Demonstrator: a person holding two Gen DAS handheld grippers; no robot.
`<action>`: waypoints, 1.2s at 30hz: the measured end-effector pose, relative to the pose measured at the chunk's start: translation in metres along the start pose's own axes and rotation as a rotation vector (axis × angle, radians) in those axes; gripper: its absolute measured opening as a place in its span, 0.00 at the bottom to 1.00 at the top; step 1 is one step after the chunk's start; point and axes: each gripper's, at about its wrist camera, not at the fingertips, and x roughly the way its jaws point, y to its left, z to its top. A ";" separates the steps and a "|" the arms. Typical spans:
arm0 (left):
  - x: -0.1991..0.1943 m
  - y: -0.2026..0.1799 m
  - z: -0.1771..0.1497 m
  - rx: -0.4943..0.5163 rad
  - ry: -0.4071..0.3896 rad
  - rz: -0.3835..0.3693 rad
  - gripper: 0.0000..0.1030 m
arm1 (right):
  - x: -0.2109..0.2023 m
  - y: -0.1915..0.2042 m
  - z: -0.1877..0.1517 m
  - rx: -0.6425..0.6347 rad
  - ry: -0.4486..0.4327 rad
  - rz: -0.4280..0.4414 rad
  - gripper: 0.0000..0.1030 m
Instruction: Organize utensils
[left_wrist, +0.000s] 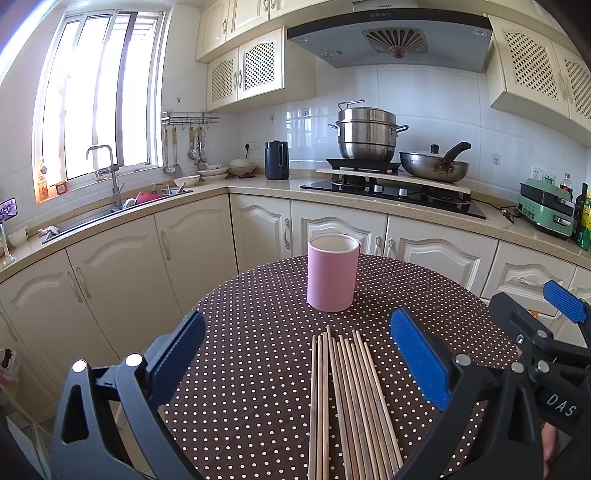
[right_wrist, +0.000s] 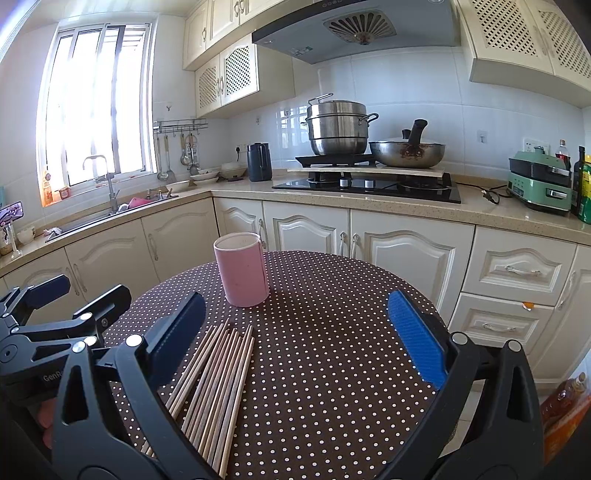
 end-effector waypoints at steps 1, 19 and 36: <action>0.000 0.000 0.001 0.000 0.001 -0.001 0.96 | 0.000 -0.001 0.000 0.000 0.001 0.000 0.94; 0.039 0.006 -0.006 -0.013 0.146 -0.065 0.96 | 0.021 -0.002 -0.007 0.020 0.112 -0.049 0.94; 0.133 0.023 -0.042 -0.004 0.496 -0.222 0.96 | 0.086 0.007 -0.050 0.090 0.427 -0.198 0.94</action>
